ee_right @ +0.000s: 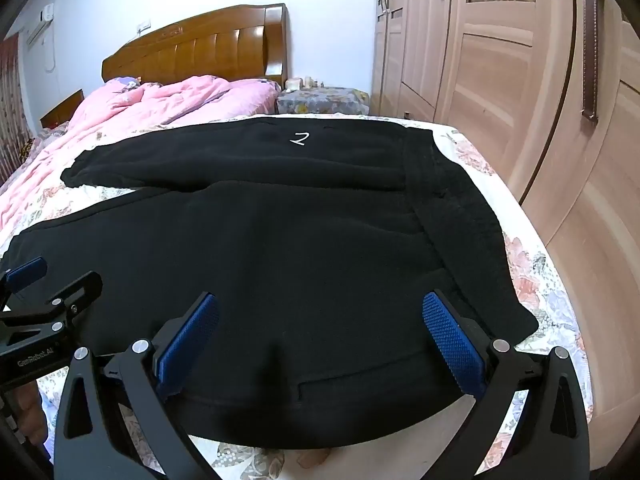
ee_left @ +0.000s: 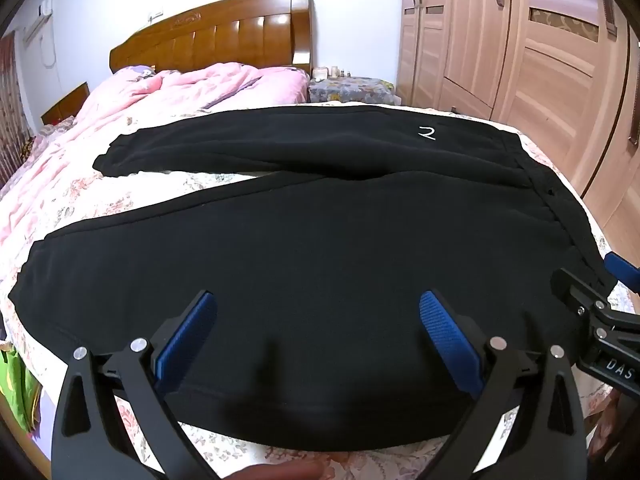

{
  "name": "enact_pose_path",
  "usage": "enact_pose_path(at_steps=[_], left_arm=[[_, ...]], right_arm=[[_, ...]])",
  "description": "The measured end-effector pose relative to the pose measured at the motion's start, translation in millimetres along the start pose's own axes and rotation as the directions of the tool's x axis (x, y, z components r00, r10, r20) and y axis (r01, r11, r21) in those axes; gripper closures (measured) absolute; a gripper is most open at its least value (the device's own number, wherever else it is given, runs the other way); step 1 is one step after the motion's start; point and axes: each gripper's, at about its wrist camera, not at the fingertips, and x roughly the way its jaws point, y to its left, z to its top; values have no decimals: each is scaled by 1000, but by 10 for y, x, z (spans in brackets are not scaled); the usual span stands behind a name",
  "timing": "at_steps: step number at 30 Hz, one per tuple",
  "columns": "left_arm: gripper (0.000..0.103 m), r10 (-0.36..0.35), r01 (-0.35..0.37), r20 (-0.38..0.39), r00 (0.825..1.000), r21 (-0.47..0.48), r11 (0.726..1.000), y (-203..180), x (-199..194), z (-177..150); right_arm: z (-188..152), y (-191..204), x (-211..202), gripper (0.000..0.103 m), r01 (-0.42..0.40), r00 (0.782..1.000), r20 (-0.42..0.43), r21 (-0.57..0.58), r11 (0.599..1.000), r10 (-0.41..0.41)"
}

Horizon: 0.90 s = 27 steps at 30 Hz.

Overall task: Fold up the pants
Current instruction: 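Position both grippers open over the waistband of the black pants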

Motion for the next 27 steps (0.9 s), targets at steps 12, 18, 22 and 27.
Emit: enact_pose_path(at_steps=[12, 18, 22, 27], left_arm=[[1, 0, 0, -7, 1000, -5, 1000, 18, -3, -29], [1, 0, 0, -8, 1000, -3, 1000, 25, -2, -33], [1, 0, 0, -8, 1000, -3, 1000, 23, -2, -33], [1, 1, -1, -11, 1000, -1, 1000, 26, 2, -51]], right_arm=[[-21, 21, -10, 4, -2, 1000, -2, 3, 1000, 2], [-26, -15, -7, 4, -7, 1000, -4, 9, 1000, 7], [-39, -13, -6, 4, -4, 1000, 3, 10, 1000, 4], [-48, -15, -4, 4, -5, 1000, 13, 10, 1000, 5]])
